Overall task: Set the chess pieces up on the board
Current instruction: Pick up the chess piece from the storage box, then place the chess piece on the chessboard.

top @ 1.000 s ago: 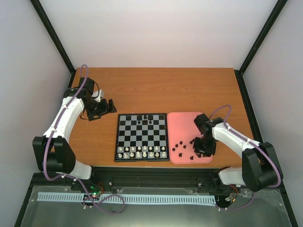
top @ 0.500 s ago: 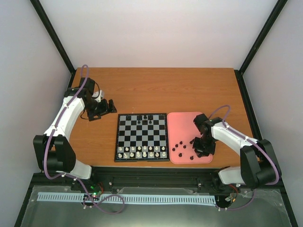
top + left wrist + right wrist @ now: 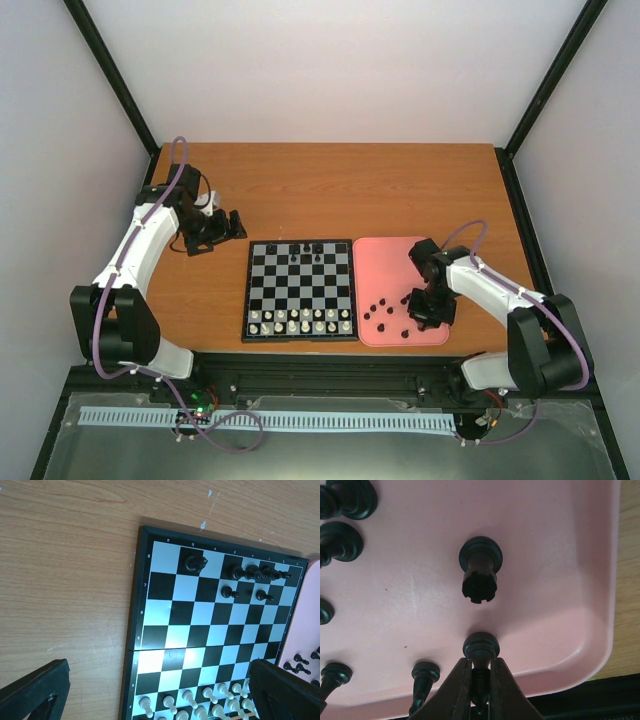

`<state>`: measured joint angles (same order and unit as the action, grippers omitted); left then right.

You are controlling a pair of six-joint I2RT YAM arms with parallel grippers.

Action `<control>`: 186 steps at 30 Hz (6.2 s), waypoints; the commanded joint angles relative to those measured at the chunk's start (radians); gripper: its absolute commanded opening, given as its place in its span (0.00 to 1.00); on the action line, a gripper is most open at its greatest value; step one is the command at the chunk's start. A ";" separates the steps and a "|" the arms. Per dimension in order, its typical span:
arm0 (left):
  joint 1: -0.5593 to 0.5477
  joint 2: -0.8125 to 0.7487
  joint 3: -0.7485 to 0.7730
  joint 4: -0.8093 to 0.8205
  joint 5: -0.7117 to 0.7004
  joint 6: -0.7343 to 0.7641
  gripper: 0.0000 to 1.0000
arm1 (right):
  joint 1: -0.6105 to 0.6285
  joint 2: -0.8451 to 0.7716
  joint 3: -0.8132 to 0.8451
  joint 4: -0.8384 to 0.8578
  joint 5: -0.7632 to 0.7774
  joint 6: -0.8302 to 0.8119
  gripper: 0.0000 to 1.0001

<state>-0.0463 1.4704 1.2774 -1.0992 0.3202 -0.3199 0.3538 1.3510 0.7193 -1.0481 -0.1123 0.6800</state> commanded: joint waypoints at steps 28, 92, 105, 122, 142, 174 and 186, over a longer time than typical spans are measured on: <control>-0.003 -0.064 -0.001 -0.022 -0.070 -0.008 1.00 | 0.319 0.921 1.649 -0.208 -0.169 -0.275 0.03; -0.003 -0.098 -0.093 0.018 -0.013 -0.011 1.00 | 0.459 1.265 1.865 -0.233 -0.077 -0.399 0.04; -0.003 -0.092 -0.086 0.018 -0.009 -0.011 1.00 | 0.460 1.271 1.865 -0.213 -0.076 -0.404 0.05; -0.003 -0.083 -0.081 0.019 -0.010 -0.011 1.00 | 0.458 1.269 1.873 -0.205 -0.082 -0.421 0.17; -0.004 -0.083 -0.082 0.021 -0.008 -0.011 1.00 | 0.459 1.263 1.873 -0.184 -0.122 -0.431 0.19; -0.004 -0.078 -0.087 0.027 0.001 -0.011 1.00 | 0.459 1.248 1.870 -0.190 -0.125 -0.433 0.27; -0.003 -0.068 -0.076 0.025 0.005 -0.010 1.00 | 0.456 1.114 1.868 -0.205 -0.016 -0.440 0.40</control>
<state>-0.0463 1.3941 1.1839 -1.0916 0.3111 -0.3206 0.8013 2.5858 2.5595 -1.2396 -0.1852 0.2474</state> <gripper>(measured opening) 0.999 0.362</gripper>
